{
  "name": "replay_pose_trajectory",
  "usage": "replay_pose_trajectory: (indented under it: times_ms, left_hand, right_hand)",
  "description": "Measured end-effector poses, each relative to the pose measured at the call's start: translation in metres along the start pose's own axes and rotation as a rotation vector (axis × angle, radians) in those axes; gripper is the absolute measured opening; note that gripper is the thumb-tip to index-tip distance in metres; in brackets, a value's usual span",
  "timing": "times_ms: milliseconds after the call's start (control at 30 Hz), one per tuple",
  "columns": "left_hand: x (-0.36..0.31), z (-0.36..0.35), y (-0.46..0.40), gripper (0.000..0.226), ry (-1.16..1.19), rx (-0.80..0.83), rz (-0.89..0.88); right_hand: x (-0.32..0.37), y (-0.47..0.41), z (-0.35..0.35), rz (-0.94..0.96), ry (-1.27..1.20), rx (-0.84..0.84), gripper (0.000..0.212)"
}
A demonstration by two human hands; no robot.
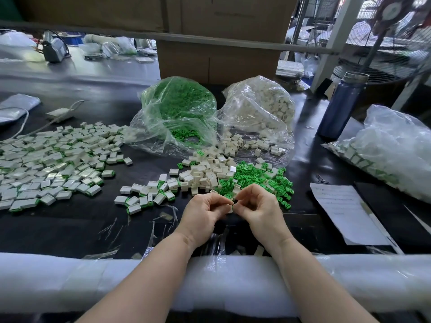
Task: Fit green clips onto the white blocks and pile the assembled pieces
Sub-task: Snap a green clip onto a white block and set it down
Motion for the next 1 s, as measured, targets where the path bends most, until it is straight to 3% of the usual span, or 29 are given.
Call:
replay_pose_trajectory:
  times_ms: [467,733,867,1000]
  left_hand:
    - [-0.0038,0.0005,0.0024,0.01,-0.067,0.082,-0.042]
    - [-0.0047,0.0042,0.0011,0.012,0.03,-0.017,-0.055]
    - [-0.0049,0.0056,0.0015,0.014,0.128,-0.033,-0.014]
    - [-0.002,0.0038,0.0012,0.008,0.055,-0.02,-0.009]
  right_hand:
    - [0.0006,0.0006,0.0009,-0.021,-0.031,0.09,0.03]
    - [0.0013,0.0004,0.0001,0.025,-0.053,0.005,0.018]
    - [0.0027,0.0022,0.002,0.048,-0.058,0.015,0.026]
    - [0.0034,0.0023,0.0014,0.058,-0.016,-0.01,0.023]
Point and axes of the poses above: each hand's wrist, its own y-axis away from the middle knuckle, its own z-axis out of the back of the hand, x = y × z, the point moved 2 cm from there along -y, towards the middle knuckle, and after that the axes turned 5 degrees about y, right-handed, at the moved point
